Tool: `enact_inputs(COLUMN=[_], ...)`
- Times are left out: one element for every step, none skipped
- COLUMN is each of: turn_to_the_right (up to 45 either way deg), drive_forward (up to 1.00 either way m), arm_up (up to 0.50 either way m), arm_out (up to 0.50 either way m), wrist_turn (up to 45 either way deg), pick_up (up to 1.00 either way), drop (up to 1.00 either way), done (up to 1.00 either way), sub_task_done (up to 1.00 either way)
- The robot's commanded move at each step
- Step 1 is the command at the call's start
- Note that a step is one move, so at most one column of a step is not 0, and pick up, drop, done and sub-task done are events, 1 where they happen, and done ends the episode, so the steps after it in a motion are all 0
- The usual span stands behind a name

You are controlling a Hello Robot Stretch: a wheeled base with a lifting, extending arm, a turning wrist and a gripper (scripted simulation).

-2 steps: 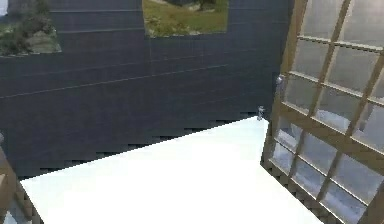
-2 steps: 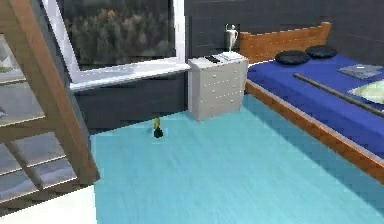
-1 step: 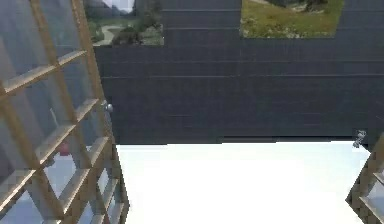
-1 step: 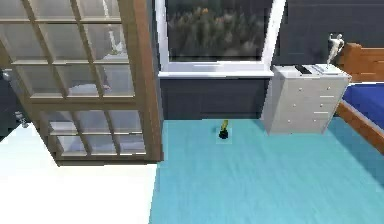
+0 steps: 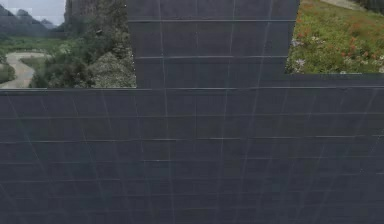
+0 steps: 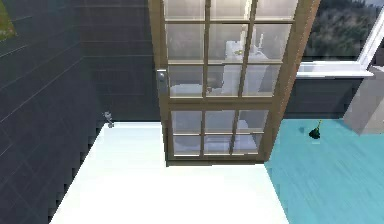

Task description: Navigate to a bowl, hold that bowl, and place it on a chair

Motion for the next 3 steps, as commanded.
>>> enact_inputs(turn_to_the_right=[-6.0, 0.0, -45.0], drive_forward=[0.00, 0.40, 0.00], arm_up=[0.00, 0.00, 0.00], arm_out=[0.00, 0.00, 0.00], wrist_turn=[0.0, 0.0, 0.0], pick_up=[0.00, 0.00, 0.00], drop=[0.00, 0.00, 0.00], done=[0.00, 0.00, 0.00], sub_task_done=[0.00, 0.00, 0.00])
